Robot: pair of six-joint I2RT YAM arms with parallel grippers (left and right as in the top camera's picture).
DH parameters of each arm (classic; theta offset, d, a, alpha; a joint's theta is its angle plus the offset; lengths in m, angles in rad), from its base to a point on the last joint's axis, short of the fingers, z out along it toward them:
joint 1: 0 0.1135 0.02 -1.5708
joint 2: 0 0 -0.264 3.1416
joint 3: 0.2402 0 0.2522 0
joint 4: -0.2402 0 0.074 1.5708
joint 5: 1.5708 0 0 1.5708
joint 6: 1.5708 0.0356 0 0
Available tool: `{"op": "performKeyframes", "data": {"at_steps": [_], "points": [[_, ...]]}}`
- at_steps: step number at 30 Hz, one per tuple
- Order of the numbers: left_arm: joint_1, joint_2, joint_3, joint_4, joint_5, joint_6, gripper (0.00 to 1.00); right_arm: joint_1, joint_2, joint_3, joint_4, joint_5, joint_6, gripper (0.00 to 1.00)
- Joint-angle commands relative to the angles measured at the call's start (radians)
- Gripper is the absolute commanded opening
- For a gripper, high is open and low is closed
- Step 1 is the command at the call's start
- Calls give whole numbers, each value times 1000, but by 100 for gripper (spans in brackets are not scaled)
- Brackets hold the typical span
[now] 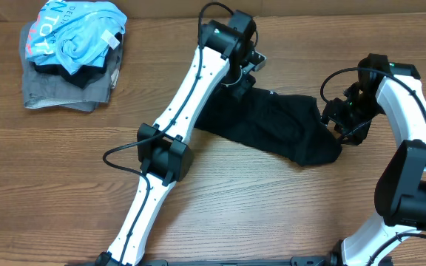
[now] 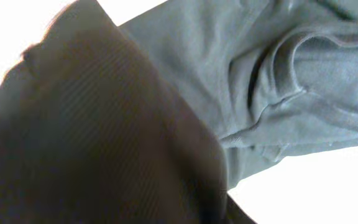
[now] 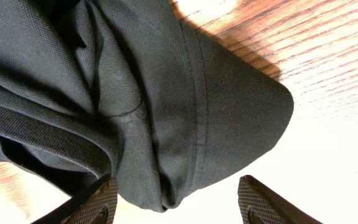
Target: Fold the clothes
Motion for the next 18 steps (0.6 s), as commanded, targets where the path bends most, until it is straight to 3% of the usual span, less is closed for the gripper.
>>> {"op": "performKeyframes", "data": {"at_steps": [1, 3, 12, 18], "points": [[-24, -8, -22, 21, 53, -23, 73, -3, -35, 24, 5, -9, -1, 65], [-34, -8, -22, 28, 57, -23, 100, -4, -35, 24, 6, -11, 0, 65], [-35, -54, 102, -3, 58, -42, 100, -123, -35, 10, 13, -174, -109, 66], [15, -156, 263, 5, 56, -87, 100, -211, -35, -77, 39, -181, -192, 76]]}}
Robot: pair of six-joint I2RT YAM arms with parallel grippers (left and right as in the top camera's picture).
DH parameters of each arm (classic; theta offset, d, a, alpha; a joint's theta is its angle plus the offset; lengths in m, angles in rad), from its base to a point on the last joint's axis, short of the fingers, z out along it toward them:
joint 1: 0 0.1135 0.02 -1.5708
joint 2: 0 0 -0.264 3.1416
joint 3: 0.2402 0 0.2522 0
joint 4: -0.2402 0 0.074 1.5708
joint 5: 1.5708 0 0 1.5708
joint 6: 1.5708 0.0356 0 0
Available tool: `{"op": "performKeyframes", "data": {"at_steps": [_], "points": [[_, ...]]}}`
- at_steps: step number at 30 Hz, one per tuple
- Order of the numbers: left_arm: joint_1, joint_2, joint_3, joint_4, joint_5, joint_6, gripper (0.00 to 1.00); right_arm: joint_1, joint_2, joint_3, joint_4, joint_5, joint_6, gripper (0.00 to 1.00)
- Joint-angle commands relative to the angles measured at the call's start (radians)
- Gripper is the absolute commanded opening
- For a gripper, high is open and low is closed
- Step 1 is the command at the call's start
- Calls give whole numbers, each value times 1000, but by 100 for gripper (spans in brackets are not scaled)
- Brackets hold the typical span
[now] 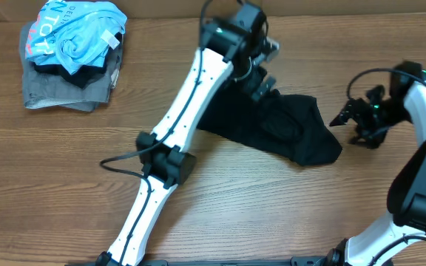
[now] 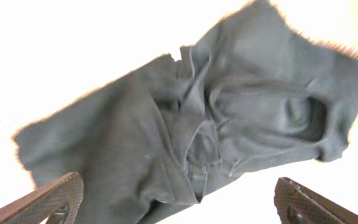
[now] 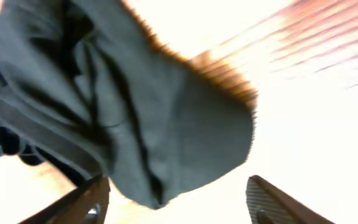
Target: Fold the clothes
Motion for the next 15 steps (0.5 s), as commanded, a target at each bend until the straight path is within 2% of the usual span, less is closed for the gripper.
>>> {"op": "performKeyframes", "data": {"at_steps": [1, 13, 15], "points": [[51, -140, 115, 11, 14, -44, 100, -33, -34, -76, 35, -31, -71, 76], [176, -183, 135, -13, -21, -47, 100, -41, -34, -386, 348, -214, -70, 76], [193, -183, 135, -17, -21, -47, 100, -41, -34, -418, 404, -271, -70, 70]]}}
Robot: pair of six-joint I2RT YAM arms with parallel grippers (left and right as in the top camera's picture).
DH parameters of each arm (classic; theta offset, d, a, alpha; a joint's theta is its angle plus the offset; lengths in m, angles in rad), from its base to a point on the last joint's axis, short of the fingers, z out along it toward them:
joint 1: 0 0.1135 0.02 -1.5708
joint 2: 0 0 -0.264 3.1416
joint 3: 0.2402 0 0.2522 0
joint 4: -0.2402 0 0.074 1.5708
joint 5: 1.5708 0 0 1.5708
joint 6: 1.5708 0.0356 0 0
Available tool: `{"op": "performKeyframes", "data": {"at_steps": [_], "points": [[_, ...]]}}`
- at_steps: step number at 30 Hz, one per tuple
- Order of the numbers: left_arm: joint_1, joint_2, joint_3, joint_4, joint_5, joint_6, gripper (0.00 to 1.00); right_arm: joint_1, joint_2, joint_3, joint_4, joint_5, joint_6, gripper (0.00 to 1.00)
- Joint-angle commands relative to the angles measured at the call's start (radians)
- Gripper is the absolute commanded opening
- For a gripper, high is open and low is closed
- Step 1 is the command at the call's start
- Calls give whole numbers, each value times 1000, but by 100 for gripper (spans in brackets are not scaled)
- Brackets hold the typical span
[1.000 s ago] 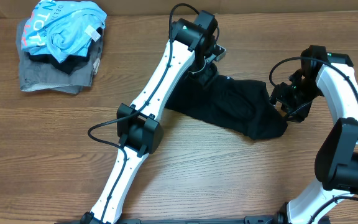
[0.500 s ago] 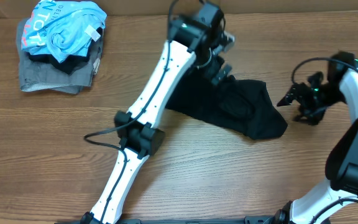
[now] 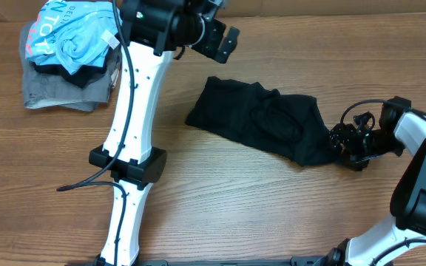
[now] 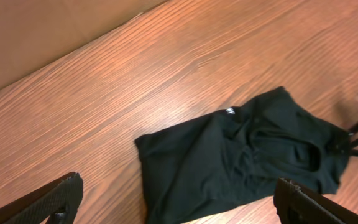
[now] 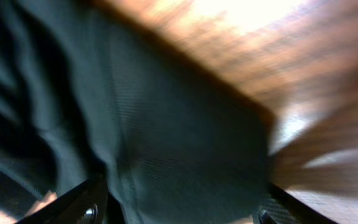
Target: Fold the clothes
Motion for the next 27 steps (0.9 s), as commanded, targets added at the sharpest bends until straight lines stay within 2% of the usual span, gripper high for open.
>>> {"op": "performKeyframes", "data": {"at_steps": [1, 3, 5, 7, 13, 21, 27], "points": [[27, 8, 3, -6, -8, -21, 100, 3, -9, -63, 87, -126, -11, 64], [39, 8, 3, -9, -22, -21, 100, 3, -9, -71, 126, -167, -1, 47], [49, 8, 3, -11, -44, -21, 100, 3, -9, -71, 157, -189, 0, 20], [57, 8, 3, -14, -68, -21, 100, -2, -9, -68, 172, -191, 1, 6], [79, 8, 3, -24, -85, -21, 100, -87, -11, 4, 108, -191, -23, 4], [104, 8, 3, -29, -85, -21, 100, -220, -27, 247, -237, -177, -249, 4], [109, 8, 3, -32, -86, -20, 100, -184, -28, 491, -452, -122, -269, 4]]}}
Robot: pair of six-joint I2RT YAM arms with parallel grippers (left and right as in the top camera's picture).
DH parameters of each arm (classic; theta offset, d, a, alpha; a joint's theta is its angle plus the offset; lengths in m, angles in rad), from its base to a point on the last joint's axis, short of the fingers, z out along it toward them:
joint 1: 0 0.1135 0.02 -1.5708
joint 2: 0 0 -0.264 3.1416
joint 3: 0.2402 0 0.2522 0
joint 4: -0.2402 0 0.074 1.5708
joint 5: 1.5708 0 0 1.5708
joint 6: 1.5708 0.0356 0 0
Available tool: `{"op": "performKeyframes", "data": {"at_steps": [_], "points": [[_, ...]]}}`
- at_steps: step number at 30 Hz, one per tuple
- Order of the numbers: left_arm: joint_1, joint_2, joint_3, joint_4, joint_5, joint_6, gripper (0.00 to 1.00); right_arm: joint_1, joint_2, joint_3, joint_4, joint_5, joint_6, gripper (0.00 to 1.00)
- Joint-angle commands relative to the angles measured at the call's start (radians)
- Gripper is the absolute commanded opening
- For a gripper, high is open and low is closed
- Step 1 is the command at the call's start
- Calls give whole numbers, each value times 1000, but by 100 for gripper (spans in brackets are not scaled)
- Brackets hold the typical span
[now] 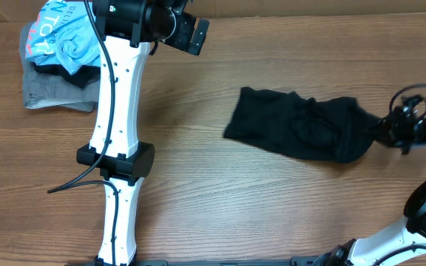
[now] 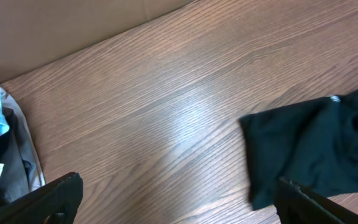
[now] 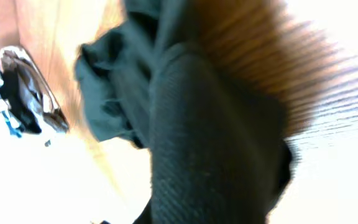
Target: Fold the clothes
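Note:
A crumpled black garment (image 1: 302,127) lies on the wooden table (image 1: 198,177), right of the middle. My right gripper (image 1: 392,130) is at its right end, shut on the cloth. In the right wrist view the black fabric (image 3: 216,155) fills the frame and hides the fingers. My left gripper (image 1: 192,33) is raised near the table's far edge, well away from the garment. It is open and holds nothing (image 2: 178,182). Its view shows the garment's left end (image 2: 328,143).
A pile of clothes (image 1: 69,52), light blue on top of black and grey, sits at the far left corner, also visible in the left wrist view. A brown wall (image 2: 73,25) runs along the far edge of the table.
The black garment has shifted to the right across the table with my right gripper, now shut on its right end. My left gripper has moved further left at the back, still open.
Both grippers were at the black garment, left close on its far end, right open at its right end. Then both were off it and open. Then the left was high at the back and the right at the cloth's right end again. Now the garment sits further right.

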Motion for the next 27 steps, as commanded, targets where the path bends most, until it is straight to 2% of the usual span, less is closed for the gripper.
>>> {"op": "performKeyframes", "data": {"at_steps": [1, 5, 9, 10, 15, 18, 21, 22, 24, 25, 27], "points": [[5, 7, 3, -2, -7, -21, 100, 51, -22, 142, -55, 19, -48, 4], [5, 7, 3, -2, -7, -20, 100, 179, -22, 265, -111, 27, -18, 4], [5, 7, 2, -2, -7, -20, 100, 368, -21, 283, -53, 107, 106, 4], [5, 7, 2, -2, -7, -20, 100, 457, -21, 275, -16, 162, 161, 5], [5, 7, 2, -2, -38, -21, 100, 666, -19, 270, 94, 249, 283, 11], [7, 7, 2, -2, -42, -21, 100, 776, -19, 252, 162, 330, 356, 20], [11, 7, 2, -2, -41, -21, 100, 841, -11, 230, 216, 381, 402, 36], [13, 7, 2, -2, -41, -21, 100, 855, -7, 229, 224, 386, 409, 46], [16, 7, 2, -2, -40, -21, 100, 877, 11, 229, 243, 385, 409, 80], [18, 7, 2, -2, -40, -21, 100, 886, 20, 229, 250, 382, 408, 89], [19, 7, 2, -2, -41, -21, 100, 898, 32, 229, 256, 377, 406, 91]]}}
